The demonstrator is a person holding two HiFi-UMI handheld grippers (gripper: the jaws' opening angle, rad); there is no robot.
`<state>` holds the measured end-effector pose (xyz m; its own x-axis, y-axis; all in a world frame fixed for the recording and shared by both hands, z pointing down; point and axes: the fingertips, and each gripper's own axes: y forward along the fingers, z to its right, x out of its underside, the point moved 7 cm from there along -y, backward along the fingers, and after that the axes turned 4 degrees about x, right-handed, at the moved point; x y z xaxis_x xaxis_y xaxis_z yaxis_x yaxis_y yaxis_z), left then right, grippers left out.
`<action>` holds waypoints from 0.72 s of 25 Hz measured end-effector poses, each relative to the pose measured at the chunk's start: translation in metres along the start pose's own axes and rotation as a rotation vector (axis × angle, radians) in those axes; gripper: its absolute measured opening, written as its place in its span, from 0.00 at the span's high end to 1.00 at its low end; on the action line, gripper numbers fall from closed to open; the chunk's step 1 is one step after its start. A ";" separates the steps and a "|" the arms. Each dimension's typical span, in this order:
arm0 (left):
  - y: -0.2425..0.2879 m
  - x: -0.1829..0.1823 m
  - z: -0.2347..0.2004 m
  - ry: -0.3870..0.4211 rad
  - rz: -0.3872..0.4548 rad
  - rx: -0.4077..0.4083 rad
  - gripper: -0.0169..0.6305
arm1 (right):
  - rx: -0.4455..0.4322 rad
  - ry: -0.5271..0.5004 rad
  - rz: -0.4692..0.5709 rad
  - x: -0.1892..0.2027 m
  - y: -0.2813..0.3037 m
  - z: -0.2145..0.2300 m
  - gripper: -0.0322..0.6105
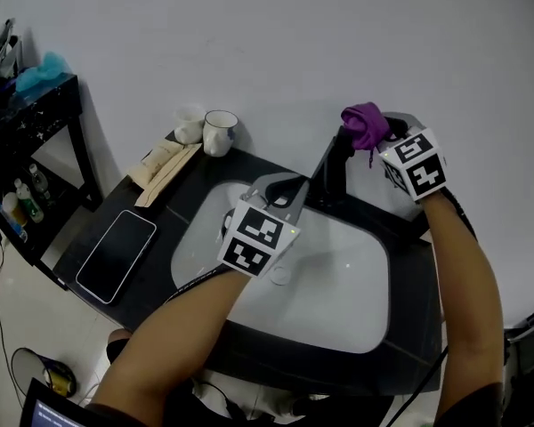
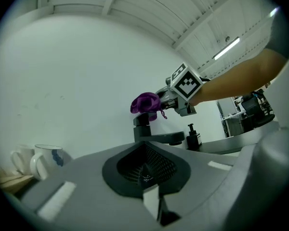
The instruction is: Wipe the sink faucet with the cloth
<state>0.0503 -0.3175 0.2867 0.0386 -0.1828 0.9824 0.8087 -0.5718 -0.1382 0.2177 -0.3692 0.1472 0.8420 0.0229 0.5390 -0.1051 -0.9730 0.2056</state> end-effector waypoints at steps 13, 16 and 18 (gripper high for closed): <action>-0.001 0.004 -0.006 0.008 -0.027 -0.027 0.95 | -0.144 -0.028 0.108 -0.012 -0.043 -0.040 0.85; -0.002 0.007 -0.003 0.021 -0.048 -0.021 0.95 | -0.159 -0.054 0.147 -0.013 -0.064 -0.054 0.85; -0.003 0.008 -0.004 0.013 -0.056 -0.021 0.95 | -0.171 -0.061 0.161 -0.014 -0.074 -0.061 0.85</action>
<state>0.0458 -0.3201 0.2943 -0.0143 -0.1608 0.9869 0.7967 -0.5982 -0.0859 0.1813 -0.2833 0.1747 0.8372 -0.1482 0.5264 -0.3241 -0.9098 0.2594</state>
